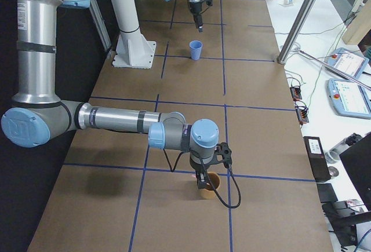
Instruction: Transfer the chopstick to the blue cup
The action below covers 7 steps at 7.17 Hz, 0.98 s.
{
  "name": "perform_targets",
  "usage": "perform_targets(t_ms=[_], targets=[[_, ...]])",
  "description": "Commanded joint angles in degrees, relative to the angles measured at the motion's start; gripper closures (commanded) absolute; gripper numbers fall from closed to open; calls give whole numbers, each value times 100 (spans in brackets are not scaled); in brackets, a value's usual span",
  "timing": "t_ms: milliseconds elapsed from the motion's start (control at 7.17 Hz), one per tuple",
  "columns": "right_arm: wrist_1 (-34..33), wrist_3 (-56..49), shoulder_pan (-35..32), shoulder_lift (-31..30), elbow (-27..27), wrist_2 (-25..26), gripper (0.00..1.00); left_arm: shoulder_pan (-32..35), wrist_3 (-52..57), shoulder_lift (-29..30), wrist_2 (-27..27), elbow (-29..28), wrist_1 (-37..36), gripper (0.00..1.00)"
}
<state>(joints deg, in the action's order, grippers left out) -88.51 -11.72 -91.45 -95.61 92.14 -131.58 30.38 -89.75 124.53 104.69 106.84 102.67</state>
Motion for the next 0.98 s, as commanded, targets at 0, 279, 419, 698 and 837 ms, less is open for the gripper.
perform_targets(t_ms=[0,279,419,698,837], targets=[[62,29,-5,60,-205,-130,27,2,-7,-16,-1,4,25,0],[70,38,-5,69,-170,-201,84,-6,-7,-16,-1,4,25,0],[79,38,-5,26,-161,-306,98,-6,-16,-16,-1,4,34,0],[106,-102,-14,-106,-135,-316,100,2,-16,-16,-1,4,34,0],[271,-111,-48,-124,-135,-316,100,3,-16,-16,-1,13,25,0]])
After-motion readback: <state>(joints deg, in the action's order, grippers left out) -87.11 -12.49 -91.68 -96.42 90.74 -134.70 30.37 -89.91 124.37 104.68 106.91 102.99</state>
